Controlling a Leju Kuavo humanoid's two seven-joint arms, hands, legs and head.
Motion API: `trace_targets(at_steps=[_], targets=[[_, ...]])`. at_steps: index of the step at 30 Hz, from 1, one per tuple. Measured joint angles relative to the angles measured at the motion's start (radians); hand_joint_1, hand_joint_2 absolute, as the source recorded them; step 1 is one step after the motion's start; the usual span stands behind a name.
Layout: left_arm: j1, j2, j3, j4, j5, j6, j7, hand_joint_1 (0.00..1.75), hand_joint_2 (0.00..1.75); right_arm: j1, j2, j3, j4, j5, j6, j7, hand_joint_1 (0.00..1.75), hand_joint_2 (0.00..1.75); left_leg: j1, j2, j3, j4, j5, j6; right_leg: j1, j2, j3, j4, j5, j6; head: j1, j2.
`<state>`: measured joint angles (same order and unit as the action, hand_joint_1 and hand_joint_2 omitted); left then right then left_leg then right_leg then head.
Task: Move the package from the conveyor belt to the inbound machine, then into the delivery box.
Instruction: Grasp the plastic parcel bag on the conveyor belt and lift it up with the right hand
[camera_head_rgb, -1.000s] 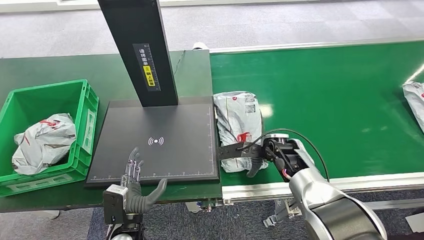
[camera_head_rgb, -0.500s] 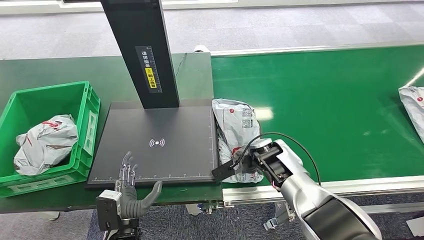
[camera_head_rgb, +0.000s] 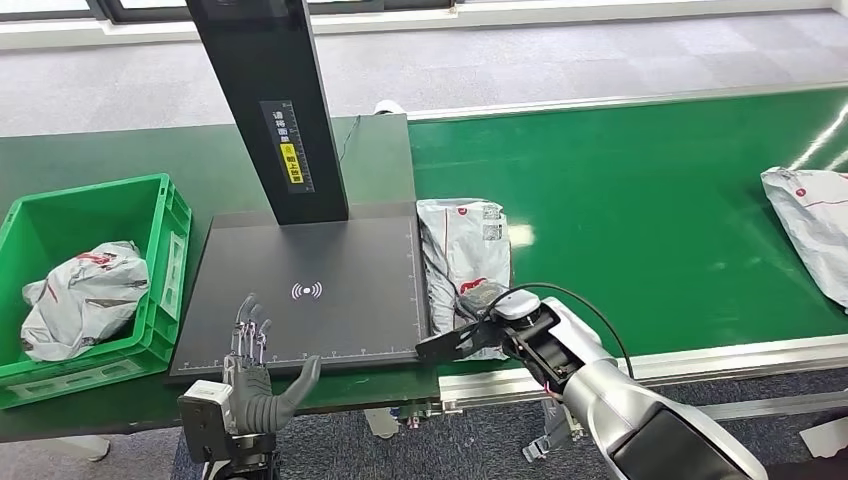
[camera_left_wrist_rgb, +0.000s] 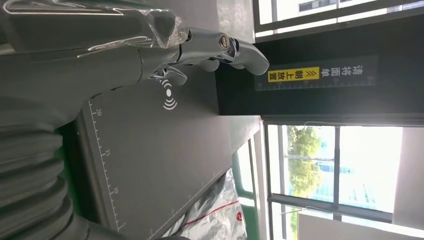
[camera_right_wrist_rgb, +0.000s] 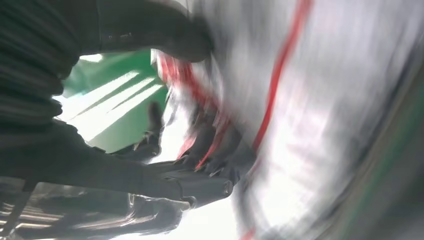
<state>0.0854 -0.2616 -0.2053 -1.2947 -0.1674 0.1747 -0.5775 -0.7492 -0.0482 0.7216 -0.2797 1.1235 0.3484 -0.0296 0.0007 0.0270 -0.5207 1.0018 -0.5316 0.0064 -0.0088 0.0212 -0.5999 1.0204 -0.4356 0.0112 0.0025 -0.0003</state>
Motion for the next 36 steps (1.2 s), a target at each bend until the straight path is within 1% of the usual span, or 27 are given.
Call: trace_targets(at_steps=[2, 4, 6, 9, 12, 16, 17, 20, 27, 29, 32, 36], targets=[[0.009, 0.000, 0.000, -0.009, -0.005, -0.017, 0.000, 0.00, 1.75, 0.005, -0.005, -0.048, -0.001, -0.068, -0.132, 0.042, 0.00, 1.75, -0.002, -0.006, -0.017, 0.001, 0.014, 0.000, -0.001, -0.004, -0.014, 0.000, 0.011, 0.001, 0.000, 0.000], [0.021, 0.002, 0.002, -0.015, -0.016, -0.031, 0.001, 0.00, 1.75, 0.008, -0.012, -0.105, -0.002, -0.123, -0.245, 0.070, 0.00, 1.75, -0.002, -0.012, -0.032, 0.002, 0.026, -0.001, -0.002, -0.010, -0.027, 0.001, 0.020, 0.000, 0.000, 0.000], [0.033, 0.004, 0.005, -0.016, -0.024, -0.042, 0.001, 0.00, 1.75, 0.014, -0.018, -0.161, -0.002, -0.163, -0.348, 0.092, 0.00, 1.75, -0.002, -0.017, -0.039, 0.002, 0.029, -0.003, -0.001, -0.014, -0.032, 0.001, 0.022, 0.000, 0.000, 0.000], [0.040, 0.006, 0.010, -0.015, -0.030, -0.050, 0.000, 0.00, 1.75, 0.012, -0.029, -0.238, -0.003, -0.201, -0.468, 0.104, 0.00, 1.75, -0.001, -0.021, -0.045, 0.002, 0.029, -0.003, -0.001, -0.018, -0.037, 0.002, 0.022, -0.001, 0.000, 0.000], [0.040, 0.009, 0.016, -0.009, -0.030, -0.052, -0.009, 0.00, 1.75, -0.010, -0.039, -0.313, -0.004, -0.224, -0.571, 0.102, 0.00, 1.75, -0.001, -0.021, -0.049, 0.002, 0.029, -0.003, -0.001, -0.020, -0.041, 0.002, 0.021, -0.001, 0.000, 0.000], [0.039, 0.010, 0.022, 0.002, -0.034, -0.052, -0.020, 0.00, 1.75, -0.051, -0.049, -0.411, -0.011, -0.249, -0.715, 0.075, 0.00, 1.75, -0.001, -0.021, -0.051, 0.002, 0.029, -0.003, -0.001, -0.020, -0.043, 0.001, 0.021, -0.001, 0.000, 0.000], [0.037, 0.010, 0.022, 0.005, -0.036, -0.052, -0.022, 0.00, 1.75, -0.061, -0.050, -0.434, -0.013, -0.251, -0.738, 0.066, 0.00, 1.75, -0.001, -0.021, -0.051, 0.002, 0.029, -0.003, -0.001, -0.020, -0.043, 0.001, 0.021, -0.001, 0.000, 0.000], [0.029, 0.010, 0.023, 0.011, -0.041, -0.053, -0.025, 0.00, 1.75, -0.083, -0.050, -0.481, -0.015, -0.232, -0.750, 0.057, 0.00, 1.75, -0.001, -0.021, -0.051, 0.002, 0.029, -0.003, -0.001, -0.020, -0.043, 0.001, 0.021, -0.001, 0.000, 0.000], [0.014, 0.010, 0.023, 0.028, -0.042, -0.060, -0.026, 0.00, 1.75, -0.090, -0.045, -0.506, -0.015, -0.189, -0.705, 0.075, 0.00, 1.75, -0.001, -0.021, -0.052, 0.002, 0.029, -0.003, 0.000, -0.020, -0.044, 0.001, 0.020, -0.001, 0.000, 0.000], [0.011, 0.010, 0.023, 0.032, -0.042, -0.065, -0.027, 0.00, 1.75, -0.090, -0.044, -0.508, -0.013, -0.171, -0.694, 0.096, 0.00, 1.75, -0.001, -0.022, -0.052, 0.002, 0.029, -0.003, 0.000, -0.020, -0.044, 0.001, 0.020, -0.001, 0.000, 0.000], [0.005, 0.010, 0.023, 0.039, -0.043, -0.070, -0.028, 0.00, 1.75, -0.087, -0.042, -0.511, -0.007, -0.152, -0.712, 0.137, 0.00, 1.75, -0.001, -0.022, -0.052, 0.002, 0.029, -0.003, 0.000, -0.020, -0.044, 0.001, 0.020, -0.001, 0.000, 0.000], [-0.002, 0.009, 0.022, 0.043, -0.046, -0.071, -0.029, 0.00, 1.75, -0.082, -0.039, -0.549, 0.002, -0.197, -0.729, 0.180, 0.00, 1.75, -0.001, -0.022, -0.052, 0.002, 0.029, -0.003, -0.001, -0.020, -0.044, 0.001, 0.020, -0.001, 0.000, 0.000]])
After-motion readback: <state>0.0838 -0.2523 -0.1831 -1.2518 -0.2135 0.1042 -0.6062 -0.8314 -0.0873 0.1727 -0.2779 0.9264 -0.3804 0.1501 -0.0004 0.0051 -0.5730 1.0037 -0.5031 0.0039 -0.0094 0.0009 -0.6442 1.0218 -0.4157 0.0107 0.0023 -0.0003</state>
